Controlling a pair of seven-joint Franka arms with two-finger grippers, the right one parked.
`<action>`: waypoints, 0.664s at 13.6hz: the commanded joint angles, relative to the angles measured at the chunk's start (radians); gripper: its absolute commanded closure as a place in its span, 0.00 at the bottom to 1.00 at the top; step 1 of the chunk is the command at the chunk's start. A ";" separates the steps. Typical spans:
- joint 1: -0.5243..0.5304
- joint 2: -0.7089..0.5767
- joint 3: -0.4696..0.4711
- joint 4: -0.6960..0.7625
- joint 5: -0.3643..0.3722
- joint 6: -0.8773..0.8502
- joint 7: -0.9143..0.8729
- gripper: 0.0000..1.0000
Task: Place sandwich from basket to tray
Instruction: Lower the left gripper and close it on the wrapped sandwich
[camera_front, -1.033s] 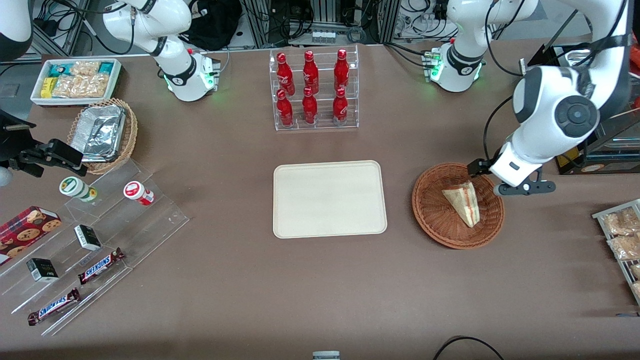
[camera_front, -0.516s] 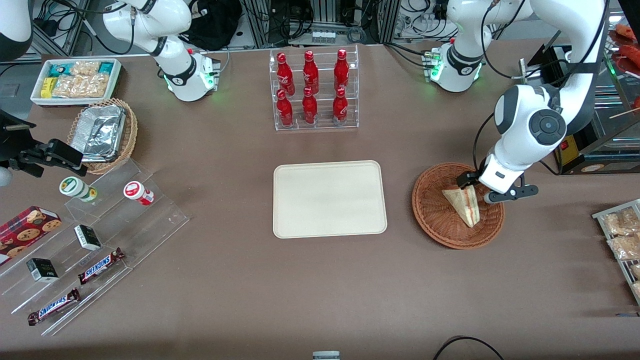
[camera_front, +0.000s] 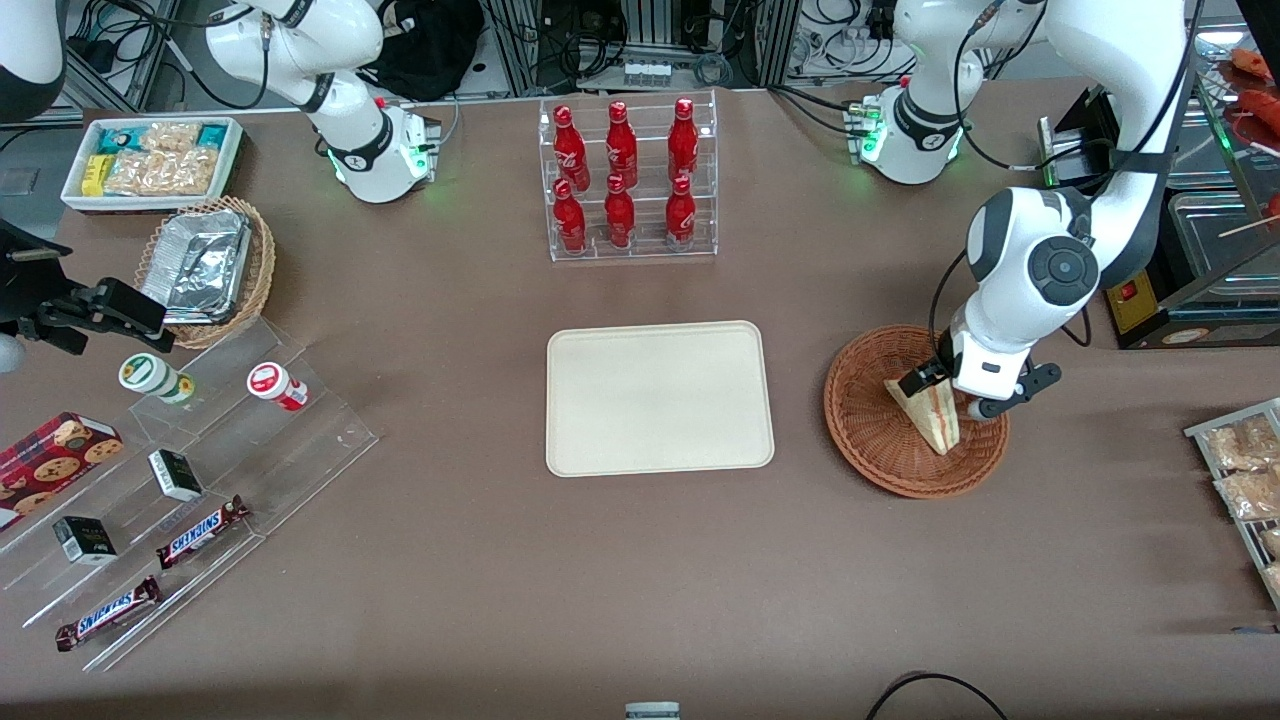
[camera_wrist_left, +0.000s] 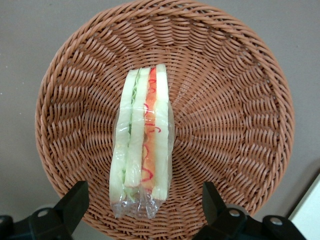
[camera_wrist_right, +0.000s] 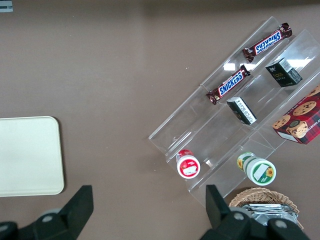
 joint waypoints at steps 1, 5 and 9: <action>0.001 0.019 0.003 0.002 0.001 0.016 -0.027 0.00; 0.005 0.062 0.008 0.008 -0.013 0.026 -0.041 0.00; 0.005 0.082 0.008 0.007 -0.015 0.046 -0.091 0.15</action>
